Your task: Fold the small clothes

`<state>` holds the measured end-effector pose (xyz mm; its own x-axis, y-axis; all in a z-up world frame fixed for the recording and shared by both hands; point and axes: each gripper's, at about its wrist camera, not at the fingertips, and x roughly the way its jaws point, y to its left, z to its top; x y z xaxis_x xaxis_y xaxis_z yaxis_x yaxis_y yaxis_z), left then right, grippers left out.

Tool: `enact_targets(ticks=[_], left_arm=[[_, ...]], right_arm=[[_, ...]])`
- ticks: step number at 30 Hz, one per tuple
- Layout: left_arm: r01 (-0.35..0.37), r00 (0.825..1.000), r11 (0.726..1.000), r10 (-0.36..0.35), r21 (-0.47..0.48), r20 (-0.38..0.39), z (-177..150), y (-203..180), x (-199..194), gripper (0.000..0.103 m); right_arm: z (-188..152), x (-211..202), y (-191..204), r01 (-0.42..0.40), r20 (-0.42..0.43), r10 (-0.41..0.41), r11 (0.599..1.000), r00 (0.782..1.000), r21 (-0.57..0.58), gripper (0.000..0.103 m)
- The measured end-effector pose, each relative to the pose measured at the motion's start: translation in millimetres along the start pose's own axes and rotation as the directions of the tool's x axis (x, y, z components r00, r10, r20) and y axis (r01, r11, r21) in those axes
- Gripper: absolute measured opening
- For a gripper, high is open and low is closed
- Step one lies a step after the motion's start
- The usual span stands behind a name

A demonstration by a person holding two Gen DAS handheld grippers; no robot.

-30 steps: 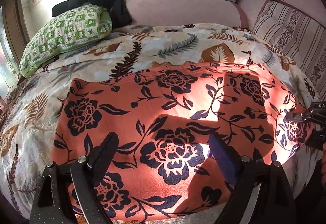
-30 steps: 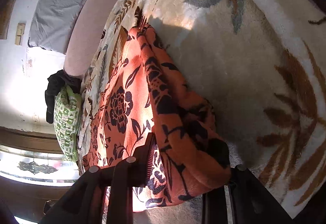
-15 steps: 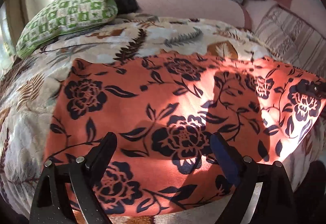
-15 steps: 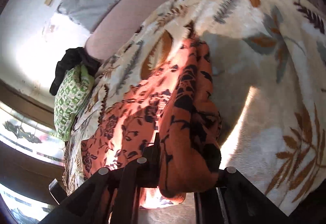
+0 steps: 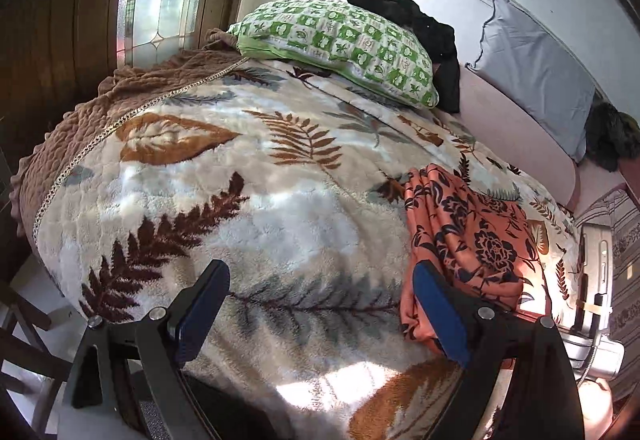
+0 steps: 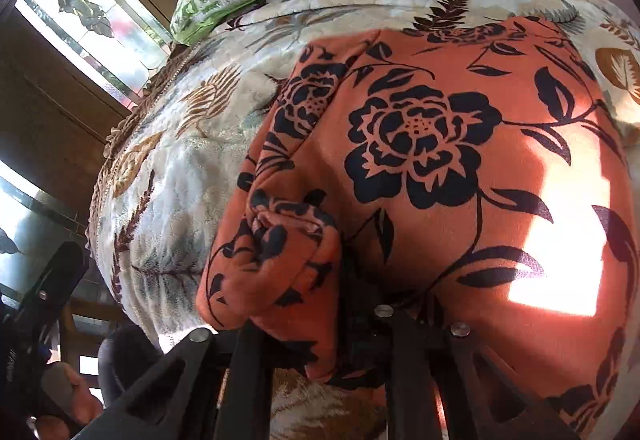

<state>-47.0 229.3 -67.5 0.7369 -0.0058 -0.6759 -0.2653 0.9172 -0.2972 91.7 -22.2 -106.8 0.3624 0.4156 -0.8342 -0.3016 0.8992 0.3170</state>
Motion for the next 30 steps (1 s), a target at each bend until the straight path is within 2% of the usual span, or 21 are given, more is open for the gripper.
enact_targets(ticks=[2,3,4,6,8,10,14,18,21,22,24,25,30], left_arm=[[0.021,1.0,1.0,-0.021,-0.008,-0.004,-1,1,1,0.093],[0.042,0.999,0.999,-0.042,-0.017,-0.012,0,-2,2,0.093],[0.067,0.998,0.997,-0.068,-0.023,-0.02,1,-5,4,0.093],[0.133,0.99,0.991,-0.134,-0.03,-0.04,3,-17,4,0.093],[0.191,0.98,0.981,-0.193,-0.029,-0.057,5,-31,5,0.093],[0.211,0.974,0.977,-0.211,-0.001,-0.083,3,-48,6,0.093],[0.262,0.956,0.963,-0.251,0.06,-0.152,-8,-85,16,0.093],[0.253,0.943,0.966,-0.233,0.058,-0.238,-21,-110,40,0.093],[0.221,0.941,0.973,-0.195,0.064,-0.277,-23,-122,54,0.093],[0.216,0.943,0.974,-0.19,0.068,-0.273,-22,-125,55,0.091],[0.222,0.942,0.972,-0.193,0.075,-0.275,-18,-130,56,0.078],[0.215,0.942,0.973,-0.185,0.081,-0.281,-17,-134,57,0.075],[0.17,0.931,0.984,-0.14,0.061,-0.336,-19,-133,71,0.073]], right_arm=[[1,-13,-2,-0.037,0.016,0.037,0.999,0.999,0.005,0.026],[3,-16,-7,-0.072,0.005,0.072,0.997,0.997,0.022,0.037],[2,-20,-13,-0.106,-0.007,0.106,0.994,0.994,0.035,0.056],[1,-29,-19,-0.168,0.013,0.167,0.984,0.986,0.055,0.076],[-5,-41,-19,-0.205,0.058,0.201,0.977,0.978,0.066,0.077],[-15,-61,-29,-0.265,0.124,0.253,0.959,0.96,0.099,0.077],[-38,-101,-72,-0.26,0.241,0.209,0.944,0.948,0.202,0.08],[-51,-127,-104,-0.267,0.294,0.187,0.927,0.937,0.262,0.08],[-61,-136,-120,-0.28,0.308,0.189,0.917,0.932,0.284,0.081],[-61,-135,-123,-0.281,0.305,0.19,0.915,0.933,0.289,0.081],[-59,-130,-126,-0.286,0.289,0.201,0.914,0.936,0.289,0.081],[-59,-133,-129,-0.289,0.297,0.202,0.913,0.933,0.288,0.081],[-63,-140,-142,-0.32,0.338,0.21,0.895,0.917,0.311,0.081]])
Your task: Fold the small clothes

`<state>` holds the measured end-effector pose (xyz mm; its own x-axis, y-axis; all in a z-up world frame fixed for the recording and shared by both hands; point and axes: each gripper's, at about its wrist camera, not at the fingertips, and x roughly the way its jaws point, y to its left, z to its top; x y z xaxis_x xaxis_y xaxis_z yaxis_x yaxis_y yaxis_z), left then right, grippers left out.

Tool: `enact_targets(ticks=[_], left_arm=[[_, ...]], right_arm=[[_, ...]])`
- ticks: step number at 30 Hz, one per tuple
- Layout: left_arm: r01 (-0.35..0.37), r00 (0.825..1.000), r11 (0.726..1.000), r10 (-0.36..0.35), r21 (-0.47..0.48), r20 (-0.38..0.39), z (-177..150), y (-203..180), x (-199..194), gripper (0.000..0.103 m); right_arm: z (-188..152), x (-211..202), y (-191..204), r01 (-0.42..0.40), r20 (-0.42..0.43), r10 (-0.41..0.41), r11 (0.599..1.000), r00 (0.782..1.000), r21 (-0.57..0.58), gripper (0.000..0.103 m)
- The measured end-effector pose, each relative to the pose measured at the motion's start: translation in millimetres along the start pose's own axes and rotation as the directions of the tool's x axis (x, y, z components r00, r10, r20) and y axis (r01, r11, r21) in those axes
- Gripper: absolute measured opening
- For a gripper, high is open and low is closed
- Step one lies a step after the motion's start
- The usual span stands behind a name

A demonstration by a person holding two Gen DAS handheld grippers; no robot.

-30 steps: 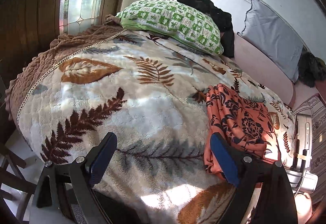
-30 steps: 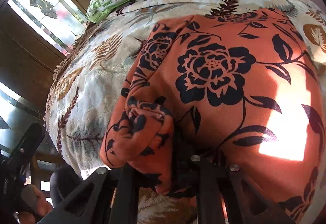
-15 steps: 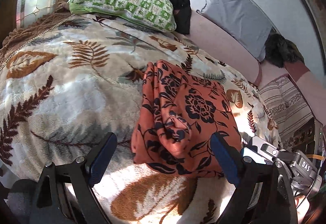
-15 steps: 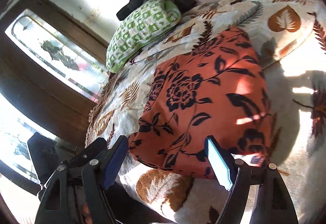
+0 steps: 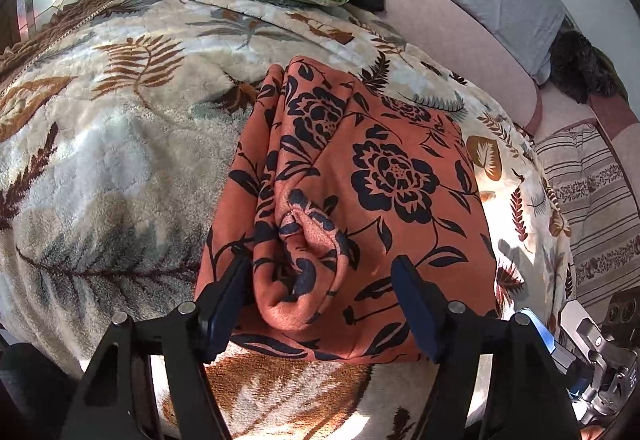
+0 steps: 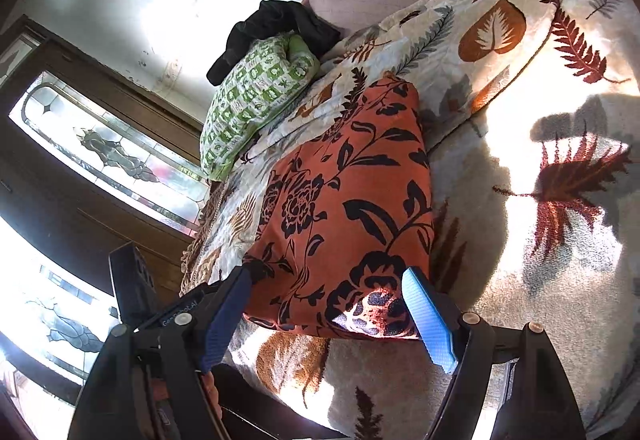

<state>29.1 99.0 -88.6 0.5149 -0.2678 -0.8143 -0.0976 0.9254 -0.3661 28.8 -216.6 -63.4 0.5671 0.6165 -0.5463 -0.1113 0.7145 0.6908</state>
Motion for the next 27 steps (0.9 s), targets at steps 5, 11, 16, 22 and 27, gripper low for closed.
enact_targets(ticks=[5,11,16,22,27], left_arm=[[0.015,1.0,0.999,-0.014,0.039,-0.012,-1,1,5,0.006],[0.0,0.975,0.991,-0.029,0.131,0.219,-1,-1,-53,0.006],[0.03,0.998,0.999,-0.029,-0.018,0.048,-12,50,7,0.01],[0.039,0.998,0.999,-0.039,0.001,0.056,-13,48,4,0.01],[0.024,0.999,1.0,-0.025,0.019,0.039,-9,44,-7,0.017]], right_arm=[[1,1,-7,0.0,-0.009,0.0,1.0,1.0,0.023,0.081],[11,8,7,0.029,-0.015,-0.029,0.999,0.999,-0.016,0.081],[14,23,22,0.042,-0.048,-0.044,0.998,0.998,-0.055,0.081],[16,43,43,0.031,-0.102,-0.043,0.993,0.994,-0.115,0.081],[19,84,34,-0.049,-0.219,0.04,0.998,0.975,-0.035,0.088]])
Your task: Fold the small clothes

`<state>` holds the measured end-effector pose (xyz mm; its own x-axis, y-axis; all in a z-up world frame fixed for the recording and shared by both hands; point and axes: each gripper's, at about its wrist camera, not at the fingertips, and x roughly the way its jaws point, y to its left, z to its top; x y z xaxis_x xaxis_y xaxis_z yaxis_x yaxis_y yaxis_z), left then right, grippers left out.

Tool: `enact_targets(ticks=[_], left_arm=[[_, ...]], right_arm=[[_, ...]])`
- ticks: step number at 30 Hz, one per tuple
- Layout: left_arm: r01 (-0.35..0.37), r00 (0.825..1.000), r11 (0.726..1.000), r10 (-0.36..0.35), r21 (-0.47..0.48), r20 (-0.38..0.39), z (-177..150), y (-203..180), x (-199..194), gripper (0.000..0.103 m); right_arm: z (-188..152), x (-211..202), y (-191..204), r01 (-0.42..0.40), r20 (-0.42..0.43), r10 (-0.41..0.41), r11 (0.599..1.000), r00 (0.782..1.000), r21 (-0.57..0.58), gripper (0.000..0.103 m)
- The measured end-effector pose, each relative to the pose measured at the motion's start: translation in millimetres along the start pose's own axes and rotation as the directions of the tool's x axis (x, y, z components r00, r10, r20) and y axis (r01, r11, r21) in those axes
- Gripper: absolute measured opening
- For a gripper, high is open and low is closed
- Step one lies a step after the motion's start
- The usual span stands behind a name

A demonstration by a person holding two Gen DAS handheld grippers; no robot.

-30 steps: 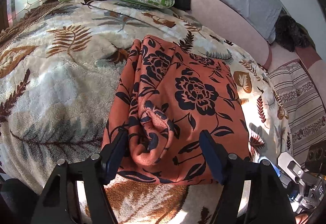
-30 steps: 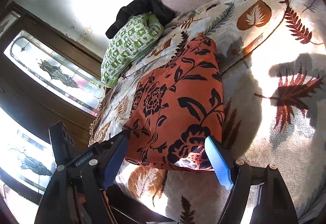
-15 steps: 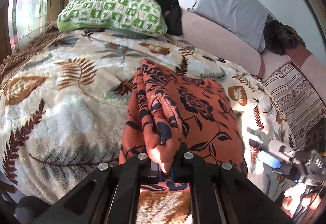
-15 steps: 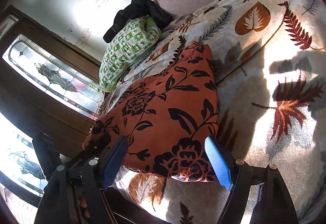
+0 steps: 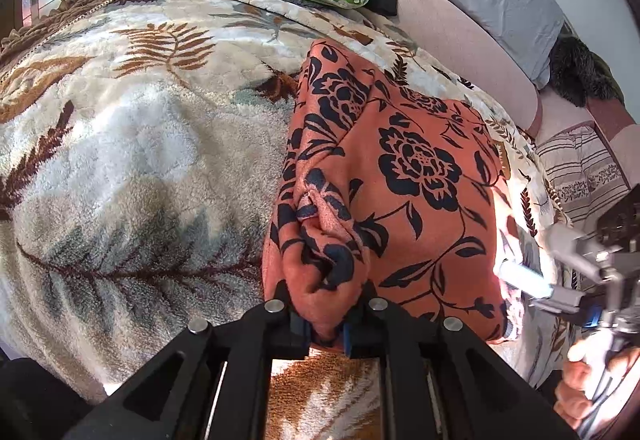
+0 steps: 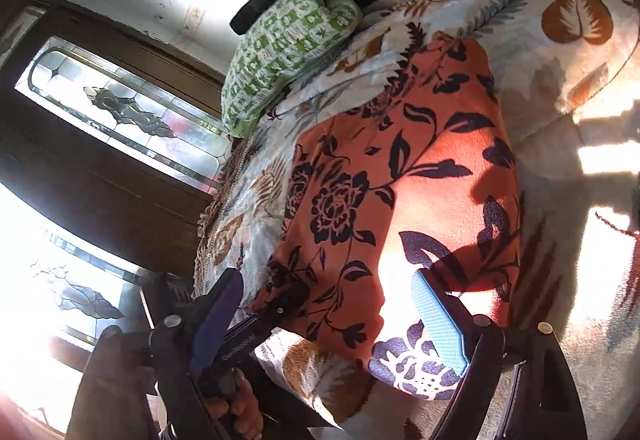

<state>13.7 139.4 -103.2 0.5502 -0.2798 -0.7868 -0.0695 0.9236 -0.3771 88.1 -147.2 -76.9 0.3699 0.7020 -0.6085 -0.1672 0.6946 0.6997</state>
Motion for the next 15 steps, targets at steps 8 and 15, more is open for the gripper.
enact_targets(ticks=[8,15], left_arm=[[-0.037,0.974,0.986,0.0,0.161,0.227,29,-52,-61,0.053],[-0.135,0.989,0.971,0.121,0.198,0.085,18,-47,19,0.052]], right_arm=[[-5,14,-33,-0.067,-0.033,0.072,0.991,0.997,0.119,0.088],[7,2,-30,-0.117,-0.059,0.125,0.985,0.99,0.125,0.088]])
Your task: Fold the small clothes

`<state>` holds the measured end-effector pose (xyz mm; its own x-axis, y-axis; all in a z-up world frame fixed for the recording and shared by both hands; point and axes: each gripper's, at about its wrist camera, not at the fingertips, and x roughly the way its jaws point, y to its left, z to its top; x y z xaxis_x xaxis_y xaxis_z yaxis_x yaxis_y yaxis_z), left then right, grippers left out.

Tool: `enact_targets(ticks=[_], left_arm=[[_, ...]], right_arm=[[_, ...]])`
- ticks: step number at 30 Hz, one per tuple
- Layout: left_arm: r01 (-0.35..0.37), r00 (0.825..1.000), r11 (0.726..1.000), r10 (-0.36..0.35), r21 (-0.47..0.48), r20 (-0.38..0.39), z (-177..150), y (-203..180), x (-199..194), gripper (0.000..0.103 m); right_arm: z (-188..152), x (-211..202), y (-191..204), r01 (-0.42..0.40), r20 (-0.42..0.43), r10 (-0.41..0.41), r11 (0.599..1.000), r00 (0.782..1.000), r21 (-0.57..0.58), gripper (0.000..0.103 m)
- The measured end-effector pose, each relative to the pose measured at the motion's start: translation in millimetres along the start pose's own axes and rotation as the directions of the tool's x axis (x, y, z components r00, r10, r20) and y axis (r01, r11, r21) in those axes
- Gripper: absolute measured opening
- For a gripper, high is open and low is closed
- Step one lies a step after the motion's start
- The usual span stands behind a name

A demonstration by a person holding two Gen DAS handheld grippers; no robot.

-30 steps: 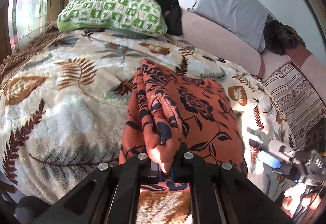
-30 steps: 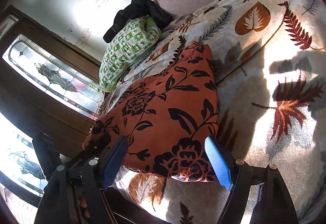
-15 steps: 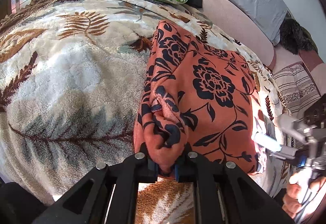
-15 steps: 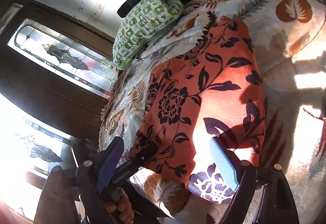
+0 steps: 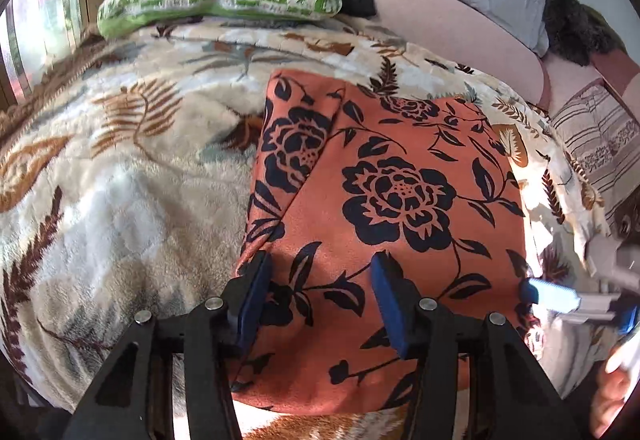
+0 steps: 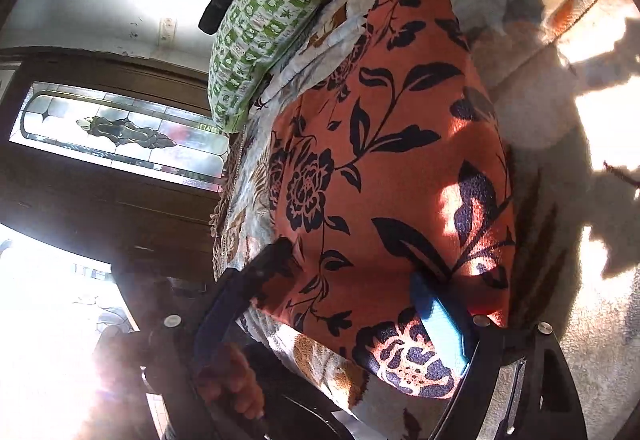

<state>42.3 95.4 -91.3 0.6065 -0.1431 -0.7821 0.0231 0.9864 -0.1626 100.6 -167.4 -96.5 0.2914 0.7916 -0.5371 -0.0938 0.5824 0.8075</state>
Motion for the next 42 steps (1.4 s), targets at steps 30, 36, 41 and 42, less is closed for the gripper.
enact_targets(ticks=[30,36,41,42], left_arm=[[0.022,0.998,0.998,-0.018,0.067,-0.055,40,3,44,0.069],[0.062,0.994,0.998,-0.061,0.007,-0.086,37,15,54,0.08],[0.09,0.995,0.994,-0.093,-0.068,-0.045,35,25,24,0.078],[0.1,0.995,0.994,-0.101,-0.051,-0.016,32,25,11,0.078]], right_arm=[[133,26,-71,0.093,0.012,-0.096,0.984,0.995,0.149,0.083],[126,30,-40,0.227,0.088,-0.228,0.974,0.97,0.021,0.034],[108,10,-57,0.165,0.118,-0.181,0.976,0.976,0.139,0.069],[101,-1,-48,0.152,0.135,-0.166,0.982,0.977,0.11,0.074]])
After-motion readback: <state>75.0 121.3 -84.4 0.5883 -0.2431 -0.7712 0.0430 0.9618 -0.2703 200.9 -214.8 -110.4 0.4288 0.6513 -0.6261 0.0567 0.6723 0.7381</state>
